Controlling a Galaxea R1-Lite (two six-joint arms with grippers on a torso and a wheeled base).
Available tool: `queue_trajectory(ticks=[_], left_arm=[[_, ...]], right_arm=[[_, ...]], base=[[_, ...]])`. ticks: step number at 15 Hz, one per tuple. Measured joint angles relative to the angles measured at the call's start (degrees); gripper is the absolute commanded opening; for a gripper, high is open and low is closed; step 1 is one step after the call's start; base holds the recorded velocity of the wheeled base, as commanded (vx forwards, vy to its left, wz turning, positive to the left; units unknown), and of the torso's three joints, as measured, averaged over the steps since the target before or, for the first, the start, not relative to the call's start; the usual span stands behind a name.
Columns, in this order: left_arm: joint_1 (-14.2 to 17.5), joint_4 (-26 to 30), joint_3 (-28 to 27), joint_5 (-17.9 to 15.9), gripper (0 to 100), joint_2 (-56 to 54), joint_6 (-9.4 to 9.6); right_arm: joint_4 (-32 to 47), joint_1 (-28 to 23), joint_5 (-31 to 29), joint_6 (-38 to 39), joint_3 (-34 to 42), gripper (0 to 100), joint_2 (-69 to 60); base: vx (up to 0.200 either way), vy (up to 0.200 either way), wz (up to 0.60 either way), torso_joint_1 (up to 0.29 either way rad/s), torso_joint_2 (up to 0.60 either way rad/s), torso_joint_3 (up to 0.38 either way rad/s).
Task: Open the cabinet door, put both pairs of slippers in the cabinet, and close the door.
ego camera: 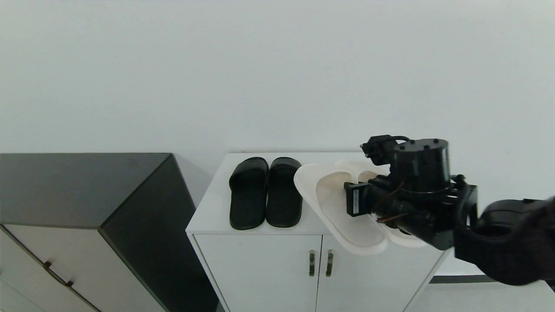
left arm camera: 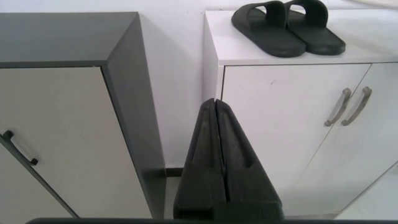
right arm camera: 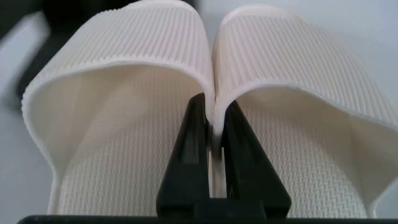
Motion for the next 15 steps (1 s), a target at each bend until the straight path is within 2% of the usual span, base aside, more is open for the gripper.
queue_trajectory(ticks=[4, 9, 15], left_arm=[[0.0, 0.0, 0.0, 0.1, 0, 0.0, 0.00], [0.0, 0.0, 0.0, 0.0, 0, 0.0, -0.02], [0.0, 0.0, 0.0, 0.0, 0, 0.0, -0.02]], right_arm=[[0.6, 4.5, 13.6, -3.5, 13.6, 0, -14.4], [0.3, 6.3, 16.2, -4.2, 17.5, 0, -18.6], [-0.1, 6.4, 16.8, -4.1, 18.7, 0, -19.8]], base=[[0.000, 0.000, 0.00, 0.000, 0.00, 0.000], [0.000, 0.000, 0.00, 0.000, 0.00, 0.000], [-0.200, 0.000, 0.00, -0.001, 0.00, 0.004]])
